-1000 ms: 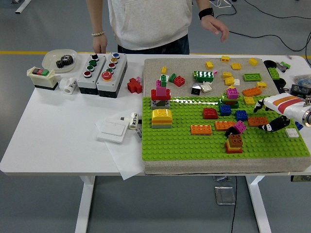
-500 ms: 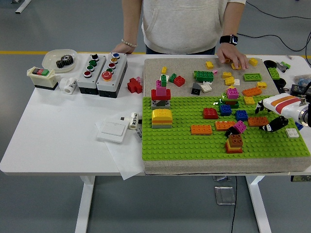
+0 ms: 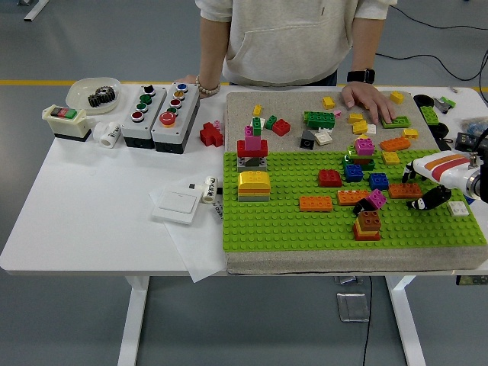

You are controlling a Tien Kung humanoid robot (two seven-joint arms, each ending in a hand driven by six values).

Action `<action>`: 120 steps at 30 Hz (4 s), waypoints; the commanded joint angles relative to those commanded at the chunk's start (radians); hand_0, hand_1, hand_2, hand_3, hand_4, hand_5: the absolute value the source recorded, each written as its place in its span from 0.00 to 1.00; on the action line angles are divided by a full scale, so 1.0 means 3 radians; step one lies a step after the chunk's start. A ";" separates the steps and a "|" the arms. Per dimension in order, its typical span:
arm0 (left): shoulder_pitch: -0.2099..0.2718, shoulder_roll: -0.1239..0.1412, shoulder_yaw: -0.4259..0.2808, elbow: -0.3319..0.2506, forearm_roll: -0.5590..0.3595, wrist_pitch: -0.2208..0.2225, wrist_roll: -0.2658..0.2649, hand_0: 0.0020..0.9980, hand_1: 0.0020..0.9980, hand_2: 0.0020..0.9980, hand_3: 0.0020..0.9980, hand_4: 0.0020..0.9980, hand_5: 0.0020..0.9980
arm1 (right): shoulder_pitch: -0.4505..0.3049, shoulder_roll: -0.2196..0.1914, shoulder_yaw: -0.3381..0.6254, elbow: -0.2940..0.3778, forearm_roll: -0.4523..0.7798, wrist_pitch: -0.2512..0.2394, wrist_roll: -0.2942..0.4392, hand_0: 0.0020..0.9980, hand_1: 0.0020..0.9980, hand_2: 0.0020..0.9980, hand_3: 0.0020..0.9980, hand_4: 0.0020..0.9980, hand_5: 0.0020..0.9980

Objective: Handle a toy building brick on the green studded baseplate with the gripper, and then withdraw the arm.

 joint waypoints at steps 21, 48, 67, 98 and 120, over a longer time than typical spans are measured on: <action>-0.0008 -0.0006 0.0000 -0.0005 0.0008 0.0003 0.0004 0.42 0.47 0.49 0.60 0.62 0.76 | -0.0018 0.0045 -0.0065 -0.0060 -0.0051 -0.0234 0.0000 0.34 0.49 0.59 0.56 0.78 0.38; -0.0005 0.0001 -0.0023 -0.0009 0.0061 0.0002 0.0014 0.42 0.47 0.49 0.60 0.62 0.76 | 0.0049 0.0046 -0.0045 -0.0035 -0.0035 -0.0030 -0.0054 0.34 0.50 0.59 0.55 0.76 0.42; -0.0009 -0.0006 -0.0013 -0.0010 0.0042 0.0004 0.0006 0.42 0.47 0.49 0.60 0.62 0.76 | 0.0024 0.0072 -0.0067 -0.0087 -0.0029 -0.0093 -0.0047 0.33 0.49 0.59 0.55 0.75 0.45; -0.0016 -0.0009 0.0006 -0.0013 0.0019 0.0003 -0.0008 0.43 0.48 0.50 0.60 0.62 0.76 | -0.0077 0.0069 -0.0066 -0.0124 -0.0291 -0.0599 0.0164 0.25 0.42 0.52 0.51 0.72 0.45; -0.0014 -0.0007 0.0006 -0.0010 0.0022 0.0005 -0.0005 0.42 0.48 0.50 0.60 0.62 0.76 | -0.0096 -0.0018 0.0071 -0.0045 -0.0283 -0.0597 0.0218 0.25 0.41 0.51 0.51 0.70 0.44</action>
